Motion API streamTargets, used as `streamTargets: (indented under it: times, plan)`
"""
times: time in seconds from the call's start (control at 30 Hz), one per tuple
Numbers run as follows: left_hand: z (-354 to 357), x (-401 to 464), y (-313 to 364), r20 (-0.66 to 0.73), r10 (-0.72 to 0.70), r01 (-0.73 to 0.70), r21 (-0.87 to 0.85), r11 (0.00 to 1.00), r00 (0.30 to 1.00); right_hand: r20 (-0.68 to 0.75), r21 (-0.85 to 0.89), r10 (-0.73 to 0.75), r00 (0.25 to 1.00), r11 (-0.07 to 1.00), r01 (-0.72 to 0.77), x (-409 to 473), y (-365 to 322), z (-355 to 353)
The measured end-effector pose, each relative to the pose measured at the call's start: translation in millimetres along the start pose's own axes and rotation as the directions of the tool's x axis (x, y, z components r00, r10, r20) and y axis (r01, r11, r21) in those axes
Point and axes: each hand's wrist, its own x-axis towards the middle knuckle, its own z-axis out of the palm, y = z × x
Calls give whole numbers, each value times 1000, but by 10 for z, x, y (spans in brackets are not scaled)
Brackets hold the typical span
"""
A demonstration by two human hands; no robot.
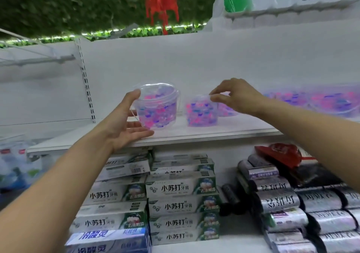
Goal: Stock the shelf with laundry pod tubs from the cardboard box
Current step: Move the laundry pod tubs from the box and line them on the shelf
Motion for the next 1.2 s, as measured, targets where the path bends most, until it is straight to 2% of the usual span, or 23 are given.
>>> streamTargets:
  times: [0.1,0.27,0.57,0.7,0.73,0.77,0.83,0.9,1.2]
  plan:
    - [24,117,4,-11,7,-6,11,1000,1000,41,-111,17,999,994,-12,231,-47,173]
    - [33,251,-27,-3,-11,11,-4,1000,1000,88,-258,132,987,960,-106,588,-50,410]
    - [11,313,-39,-8,-17,17,7,1000,1000,76,-296,178,981,944,-148,745,15,573]
    - [52,289,-22,-16,-36,36,26,999,999,297,-328,202,933,940,-99,674,-8,449]
    - [58,285,-17,-15,-44,44,36,998,999,312,-314,184,932,946,-82,615,2,407]
    - [69,284,-18,-12,-49,50,49,998,999,284,-264,160,945,961,-84,538,20,364]
    - [130,278,-25,4,-58,58,79,995,998,108,-134,129,986,984,-114,351,84,261]
    - [272,285,-37,39,-72,68,98,993,997,-41,-56,127,991,990,-129,145,208,142]
    - [1486,383,-165,201,-87,36,245,969,976,-149,-25,178,973,983,-184,-699,755,-650]
